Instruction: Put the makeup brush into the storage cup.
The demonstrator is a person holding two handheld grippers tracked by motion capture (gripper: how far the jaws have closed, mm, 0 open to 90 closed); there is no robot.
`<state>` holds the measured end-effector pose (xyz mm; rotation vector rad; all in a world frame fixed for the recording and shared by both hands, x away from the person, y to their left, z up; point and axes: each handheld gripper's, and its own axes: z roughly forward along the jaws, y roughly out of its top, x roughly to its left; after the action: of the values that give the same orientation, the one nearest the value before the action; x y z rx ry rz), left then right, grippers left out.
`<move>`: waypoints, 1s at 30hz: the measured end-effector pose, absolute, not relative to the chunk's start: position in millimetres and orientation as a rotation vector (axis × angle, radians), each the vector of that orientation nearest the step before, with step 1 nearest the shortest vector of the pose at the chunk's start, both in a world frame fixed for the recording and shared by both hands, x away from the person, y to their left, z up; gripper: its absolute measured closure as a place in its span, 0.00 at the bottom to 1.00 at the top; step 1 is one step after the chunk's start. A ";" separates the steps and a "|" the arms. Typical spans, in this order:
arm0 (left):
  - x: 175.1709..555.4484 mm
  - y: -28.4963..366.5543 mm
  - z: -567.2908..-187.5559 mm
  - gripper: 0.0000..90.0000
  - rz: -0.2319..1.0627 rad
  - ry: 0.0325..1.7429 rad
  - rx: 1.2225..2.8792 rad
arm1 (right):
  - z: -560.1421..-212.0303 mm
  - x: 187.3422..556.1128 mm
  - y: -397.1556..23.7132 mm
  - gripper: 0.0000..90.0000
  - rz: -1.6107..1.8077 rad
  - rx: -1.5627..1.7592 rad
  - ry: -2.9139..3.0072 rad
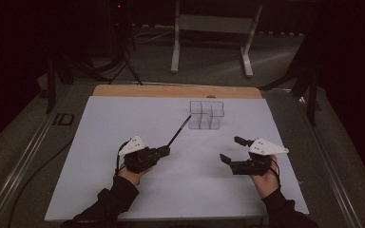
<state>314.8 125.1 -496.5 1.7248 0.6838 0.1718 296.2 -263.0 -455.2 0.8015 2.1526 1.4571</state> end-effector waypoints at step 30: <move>314.3 121.8 -494.2 0.95 0.153 0.699 1.726 | -382.0 301.2 -189.2 0.11 1.476 0.728 2.166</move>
<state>314.3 121.8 -494.2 1.7261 0.6993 0.1527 301.2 -189.2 -382.0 0.7278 2.1659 1.4759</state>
